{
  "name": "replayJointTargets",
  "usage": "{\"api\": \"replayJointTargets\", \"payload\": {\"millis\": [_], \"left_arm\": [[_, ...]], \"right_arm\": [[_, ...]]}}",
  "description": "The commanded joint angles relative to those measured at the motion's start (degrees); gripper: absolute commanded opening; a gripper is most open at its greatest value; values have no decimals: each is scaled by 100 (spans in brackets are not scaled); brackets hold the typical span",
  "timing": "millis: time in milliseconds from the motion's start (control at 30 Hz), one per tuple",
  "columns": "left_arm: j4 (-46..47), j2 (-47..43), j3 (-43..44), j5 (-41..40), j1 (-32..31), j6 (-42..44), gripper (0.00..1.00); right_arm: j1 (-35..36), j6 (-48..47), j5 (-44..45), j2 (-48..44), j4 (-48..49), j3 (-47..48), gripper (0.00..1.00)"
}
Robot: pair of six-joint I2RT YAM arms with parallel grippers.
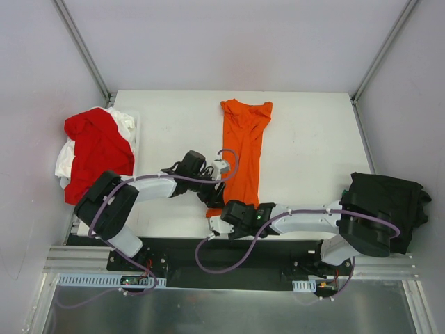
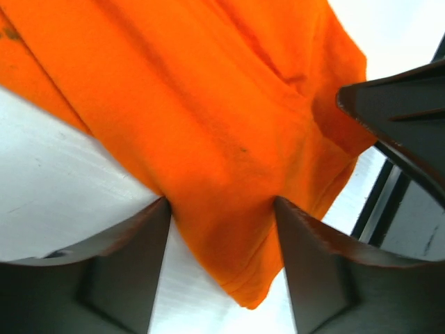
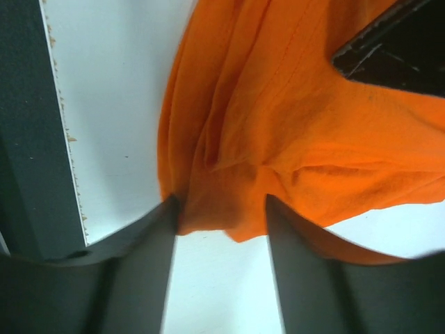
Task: Fold and stack the t-shirts
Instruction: Grab the bottom of the folded rectangular tshirt with both arms
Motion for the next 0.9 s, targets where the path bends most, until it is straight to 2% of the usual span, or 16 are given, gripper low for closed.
{"api": "replayJointTargets", "payload": {"millis": [0, 33, 100, 133, 300, 400, 500, 633, 867], "left_arm": [[-496, 288, 38, 26, 28, -22, 55], [-514, 332, 90, 44, 28, -22, 47], [-575, 455, 152, 88, 28, -13, 39], [-628, 490, 213, 105, 28, -4, 29], [-724, 605, 319, 176, 28, 22, 15], [-795, 579, 354, 219, 37, 57, 0], [-839, 553, 381, 289, 28, 118, 0], [-848, 456, 407, 308, 28, 215, 0], [-839, 17, 390, 264, -16, 523, 0]], "right_arm": [[-50, 65, -94, 38, 40, -68, 50], [-50, 73, -102, 47, 13, -68, 49], [-59, 91, -120, 29, -4, -68, 45], [-59, 100, -120, 29, -22, -59, 43], [-76, 100, -129, 38, -75, -15, 34], [-85, 91, -129, 64, -118, -6, 28], [-76, 100, -111, 56, -189, 20, 20], [-76, 117, -94, 64, -259, 108, 1], [-85, 126, -76, -67, -373, 213, 1]]}}
